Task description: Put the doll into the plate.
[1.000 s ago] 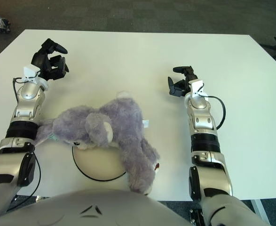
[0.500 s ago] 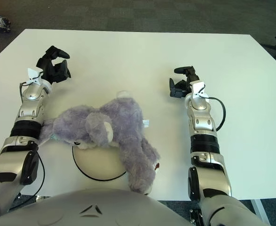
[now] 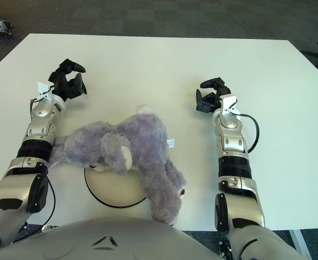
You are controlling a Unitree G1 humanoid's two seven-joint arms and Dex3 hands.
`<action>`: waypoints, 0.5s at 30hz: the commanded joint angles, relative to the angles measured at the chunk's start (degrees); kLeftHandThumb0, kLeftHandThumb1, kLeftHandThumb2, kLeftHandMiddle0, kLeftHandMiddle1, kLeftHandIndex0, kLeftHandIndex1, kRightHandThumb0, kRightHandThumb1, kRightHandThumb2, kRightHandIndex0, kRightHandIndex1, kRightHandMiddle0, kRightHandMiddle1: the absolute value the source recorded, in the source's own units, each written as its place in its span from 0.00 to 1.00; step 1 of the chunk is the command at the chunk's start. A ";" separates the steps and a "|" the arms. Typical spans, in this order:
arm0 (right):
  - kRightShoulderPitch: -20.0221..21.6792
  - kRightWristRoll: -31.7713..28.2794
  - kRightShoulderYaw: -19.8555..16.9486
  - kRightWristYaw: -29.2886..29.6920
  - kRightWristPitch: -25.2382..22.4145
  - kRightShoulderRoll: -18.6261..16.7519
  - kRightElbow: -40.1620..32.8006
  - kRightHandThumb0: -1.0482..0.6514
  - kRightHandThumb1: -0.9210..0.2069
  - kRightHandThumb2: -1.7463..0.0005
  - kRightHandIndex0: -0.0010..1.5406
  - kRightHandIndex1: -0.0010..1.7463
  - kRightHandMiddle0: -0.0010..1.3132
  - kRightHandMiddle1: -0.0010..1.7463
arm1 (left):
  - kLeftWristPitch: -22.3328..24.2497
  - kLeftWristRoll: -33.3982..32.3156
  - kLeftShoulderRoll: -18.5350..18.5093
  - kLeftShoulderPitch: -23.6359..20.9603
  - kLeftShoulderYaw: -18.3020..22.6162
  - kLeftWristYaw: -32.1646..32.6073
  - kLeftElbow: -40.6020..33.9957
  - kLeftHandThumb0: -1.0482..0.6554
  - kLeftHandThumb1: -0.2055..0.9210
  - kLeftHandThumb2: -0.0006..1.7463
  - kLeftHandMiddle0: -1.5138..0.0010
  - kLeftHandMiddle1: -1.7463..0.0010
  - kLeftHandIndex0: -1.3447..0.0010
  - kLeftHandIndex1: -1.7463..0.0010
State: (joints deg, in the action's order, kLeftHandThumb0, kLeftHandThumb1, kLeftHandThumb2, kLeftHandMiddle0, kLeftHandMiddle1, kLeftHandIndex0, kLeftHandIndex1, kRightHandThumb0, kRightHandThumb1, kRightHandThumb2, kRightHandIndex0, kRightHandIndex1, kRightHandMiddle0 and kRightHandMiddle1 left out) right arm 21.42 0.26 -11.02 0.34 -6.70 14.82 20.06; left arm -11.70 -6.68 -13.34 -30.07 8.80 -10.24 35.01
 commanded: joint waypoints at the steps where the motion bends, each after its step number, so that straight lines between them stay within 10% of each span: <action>1: -1.28 -1.28 -0.91 0.02 1.07 -0.52 0.87 0.61 0.56 0.22 0.34 1.00 0.38 1.00 | 1.77 -1.71 1.27 0.02 0.46 -0.97 -0.36 0.38 0.69 0.57 0.39 0.00 0.69 0.00; 15: -0.86 -2.97 -1.67 -1.11 5.38 -0.47 3.85 0.61 0.65 0.21 0.55 0.84 0.36 1.00 | 5.27 -4.59 3.18 1.09 1.29 -1.33 -1.42 0.38 0.71 0.55 0.41 0.01 0.71 0.00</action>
State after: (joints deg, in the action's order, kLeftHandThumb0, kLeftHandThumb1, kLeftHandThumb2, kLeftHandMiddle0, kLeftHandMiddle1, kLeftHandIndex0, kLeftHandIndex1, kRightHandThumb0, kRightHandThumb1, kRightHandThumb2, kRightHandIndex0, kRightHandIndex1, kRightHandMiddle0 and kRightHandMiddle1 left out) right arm 21.14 -1.77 -12.18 -0.61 -2.28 14.74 22.51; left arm -7.44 -10.40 -10.73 -29.91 9.56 -10.89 33.91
